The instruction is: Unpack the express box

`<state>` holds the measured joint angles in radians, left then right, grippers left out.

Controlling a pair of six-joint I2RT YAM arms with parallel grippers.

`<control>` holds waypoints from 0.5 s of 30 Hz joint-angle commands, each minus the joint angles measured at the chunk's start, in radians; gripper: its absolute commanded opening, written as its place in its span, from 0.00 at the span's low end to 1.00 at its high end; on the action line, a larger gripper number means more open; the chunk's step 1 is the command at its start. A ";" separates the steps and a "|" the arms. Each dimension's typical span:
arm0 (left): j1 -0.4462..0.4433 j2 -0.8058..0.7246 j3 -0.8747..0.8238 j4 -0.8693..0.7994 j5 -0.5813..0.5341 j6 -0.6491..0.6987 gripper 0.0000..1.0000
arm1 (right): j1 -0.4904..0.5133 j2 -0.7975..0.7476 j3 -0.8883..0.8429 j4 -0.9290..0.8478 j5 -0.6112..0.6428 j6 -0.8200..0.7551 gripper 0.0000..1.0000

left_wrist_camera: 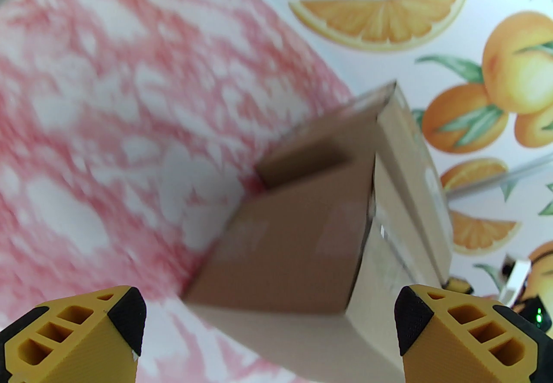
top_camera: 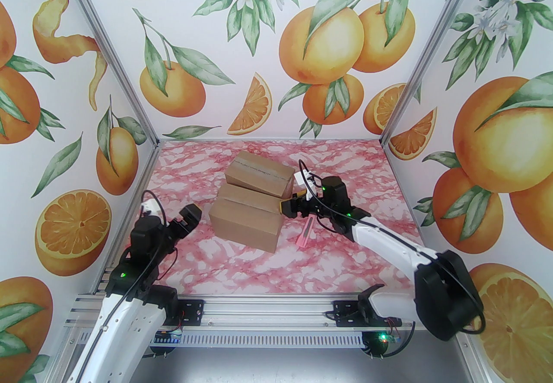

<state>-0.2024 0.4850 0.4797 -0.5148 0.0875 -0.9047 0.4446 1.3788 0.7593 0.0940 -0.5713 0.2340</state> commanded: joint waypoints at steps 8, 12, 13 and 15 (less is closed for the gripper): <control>-0.113 0.116 0.003 0.126 0.111 -0.050 1.00 | 0.059 0.083 0.010 0.143 -0.162 0.130 0.75; -0.133 0.195 0.036 0.171 0.125 -0.009 1.00 | 0.081 0.073 -0.013 0.153 -0.169 0.139 0.74; -0.134 0.221 0.045 0.186 0.129 0.009 1.00 | 0.085 0.071 -0.020 0.153 -0.163 0.140 0.75; -0.133 0.276 0.064 0.210 0.136 0.048 1.00 | 0.092 0.069 -0.029 0.157 -0.145 0.148 0.75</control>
<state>-0.3321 0.7151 0.4881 -0.3866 0.1970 -0.9119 0.5171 1.4399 0.7532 0.2142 -0.7193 0.3603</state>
